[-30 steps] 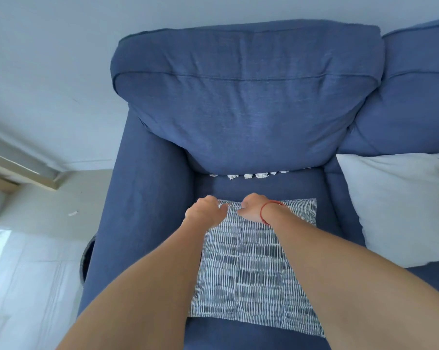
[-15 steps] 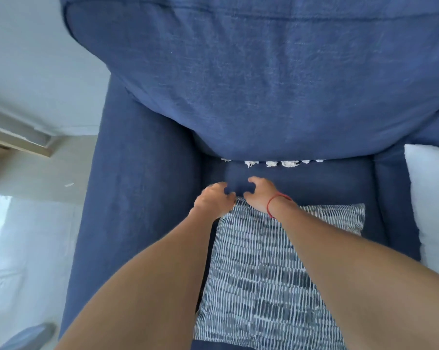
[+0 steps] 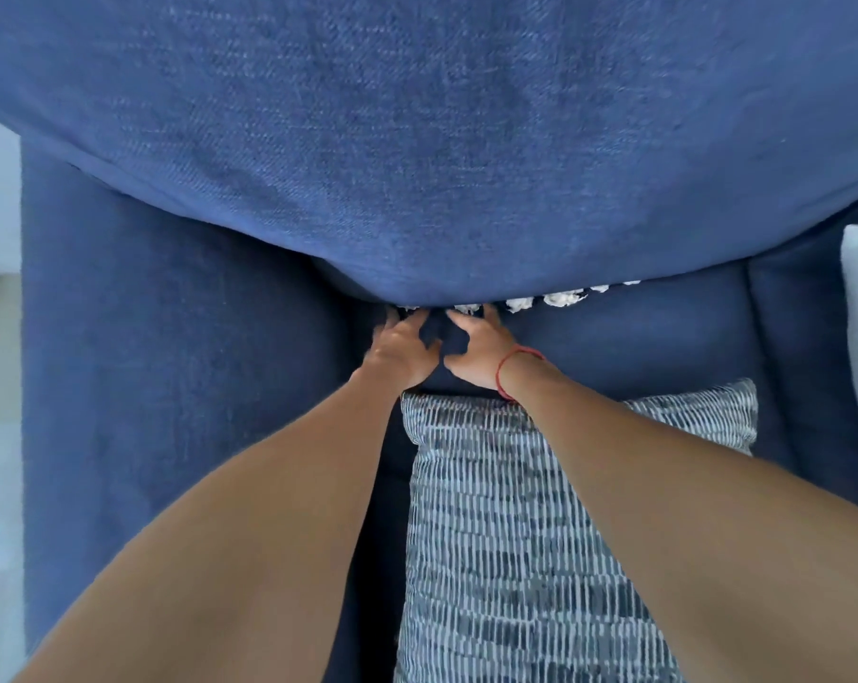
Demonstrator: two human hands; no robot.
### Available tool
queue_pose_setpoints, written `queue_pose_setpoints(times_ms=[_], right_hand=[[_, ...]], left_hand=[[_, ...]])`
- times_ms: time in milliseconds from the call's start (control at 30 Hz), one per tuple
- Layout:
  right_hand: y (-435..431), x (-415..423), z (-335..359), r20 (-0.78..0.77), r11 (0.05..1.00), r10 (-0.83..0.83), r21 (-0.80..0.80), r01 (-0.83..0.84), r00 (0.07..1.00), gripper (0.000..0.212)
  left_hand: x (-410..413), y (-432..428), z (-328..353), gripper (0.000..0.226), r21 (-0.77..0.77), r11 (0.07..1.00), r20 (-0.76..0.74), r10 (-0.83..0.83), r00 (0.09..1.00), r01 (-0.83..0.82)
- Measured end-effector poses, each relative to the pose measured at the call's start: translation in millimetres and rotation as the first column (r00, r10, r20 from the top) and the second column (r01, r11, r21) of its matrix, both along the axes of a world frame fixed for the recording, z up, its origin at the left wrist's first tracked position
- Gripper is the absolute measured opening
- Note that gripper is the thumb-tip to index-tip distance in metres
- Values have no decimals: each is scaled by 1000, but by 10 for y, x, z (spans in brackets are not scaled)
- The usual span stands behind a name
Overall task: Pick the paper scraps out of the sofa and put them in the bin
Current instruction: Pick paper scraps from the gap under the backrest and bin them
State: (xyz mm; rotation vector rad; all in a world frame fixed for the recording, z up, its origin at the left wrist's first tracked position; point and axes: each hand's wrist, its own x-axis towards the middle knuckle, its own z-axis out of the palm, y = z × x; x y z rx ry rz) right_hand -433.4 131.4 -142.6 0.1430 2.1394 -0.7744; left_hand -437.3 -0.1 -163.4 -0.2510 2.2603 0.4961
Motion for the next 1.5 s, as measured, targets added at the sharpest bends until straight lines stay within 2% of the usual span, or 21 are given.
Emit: queue_pose_setpoints(times_ms=[133,267,367,433,500,633,767,867,967,1033,1133,1233,1367,1500], right_hand=[[-99,-24,-79,-9,995,20,95,-19,1000,82],[-179,6,-65,-59,987,35,157,-25,998,80],[-132,-23,-8,-114,978,86,200,-62,990,70],[-90,-28,47,-158,976,102,206,-68,982,57],[-70,15,99,-204,985,64,172,-29,977,44],[-32,218,182,-242,987,-95,104,123,965,36],[38,368,339,-295,962,-213,101,252,931,16],[59,371,535,-324,954,-261,58,294,909,20],[7,373,778,-359,960,-242,45,276,901,31],[-85,384,932,-390,968,-214,41,249,896,25],[-393,410,1222,-438,975,-202,-3,223,876,19],[-905,417,1545,-487,985,-171,-48,169,857,21],[-1802,503,1867,-529,986,-122,-159,43,840,22],[-2718,881,1944,-500,954,103,-194,-227,860,23]], left_hand=[[-57,-17,-84,59,-61,996,30,-64,997,66],[-26,-35,-47,60,-44,999,-78,-35,996,32],[-39,-61,-48,56,-57,997,-134,-63,989,56],[-57,-45,-11,50,-69,996,-147,-62,987,53],[-59,-9,50,46,-85,996,-167,-54,984,40],[45,93,216,38,-50,999,-248,-24,968,12],[344,100,433,21,72,981,-323,196,926,-183],[532,53,630,16,131,941,-360,338,870,-311],[621,-11,883,21,200,915,-422,403,812,-350],[653,-109,1073,24,252,905,-477,423,770,-342],[745,-372,1378,15,315,892,-567,452,689,-325],[919,-794,1684,19,339,855,-627,517,583,-393],[1254,-1573,1967,21,367,734,-673,634,382,-571],[1861,-2409,1958,13,365,567,-644,726,239,-738]])
